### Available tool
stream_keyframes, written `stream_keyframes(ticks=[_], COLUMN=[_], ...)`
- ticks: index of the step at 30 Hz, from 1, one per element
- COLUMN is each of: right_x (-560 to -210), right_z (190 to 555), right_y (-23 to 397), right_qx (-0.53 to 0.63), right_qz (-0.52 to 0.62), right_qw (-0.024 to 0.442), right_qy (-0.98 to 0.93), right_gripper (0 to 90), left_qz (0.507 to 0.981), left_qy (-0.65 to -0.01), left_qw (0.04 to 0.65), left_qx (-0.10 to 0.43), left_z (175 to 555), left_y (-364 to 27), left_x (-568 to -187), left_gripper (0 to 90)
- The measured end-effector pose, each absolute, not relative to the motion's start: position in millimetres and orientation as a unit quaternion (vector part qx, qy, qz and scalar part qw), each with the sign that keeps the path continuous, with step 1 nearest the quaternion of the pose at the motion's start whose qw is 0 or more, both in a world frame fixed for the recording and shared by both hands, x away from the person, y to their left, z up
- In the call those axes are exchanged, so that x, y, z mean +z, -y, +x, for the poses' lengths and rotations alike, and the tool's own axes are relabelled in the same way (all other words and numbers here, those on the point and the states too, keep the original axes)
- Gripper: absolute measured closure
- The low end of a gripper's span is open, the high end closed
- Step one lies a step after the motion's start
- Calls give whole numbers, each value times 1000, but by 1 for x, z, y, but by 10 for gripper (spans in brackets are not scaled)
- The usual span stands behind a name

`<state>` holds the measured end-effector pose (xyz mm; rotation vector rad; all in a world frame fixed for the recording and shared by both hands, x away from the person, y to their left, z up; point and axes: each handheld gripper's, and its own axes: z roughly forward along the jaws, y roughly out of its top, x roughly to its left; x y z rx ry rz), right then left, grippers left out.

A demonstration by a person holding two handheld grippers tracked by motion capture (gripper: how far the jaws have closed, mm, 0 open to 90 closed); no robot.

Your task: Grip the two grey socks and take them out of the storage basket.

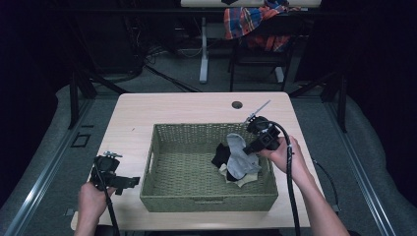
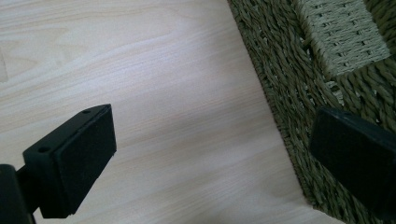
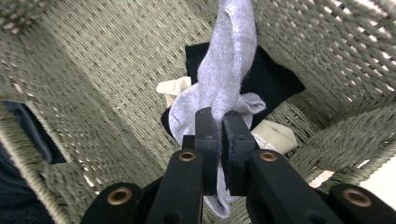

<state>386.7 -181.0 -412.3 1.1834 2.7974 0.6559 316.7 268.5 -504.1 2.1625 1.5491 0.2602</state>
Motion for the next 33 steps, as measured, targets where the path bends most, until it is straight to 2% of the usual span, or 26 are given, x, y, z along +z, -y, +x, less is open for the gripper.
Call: stream_keyframes(ticks=[20, 33], right_x=[-371, -339], right_z=[376, 366], right_y=[208, 268], right_qx=[275, 315], right_qz=[385, 431], right_qw=[37, 82], right_qy=[-880, -842], right_gripper=[865, 864], left_qz=[788, 789], left_qy=[-563, -562], left_qw=[230, 227], left_qx=[94, 95], left_z=[316, 316], left_y=[-267, -265], left_x=[-504, -503], left_gripper=[12, 12])
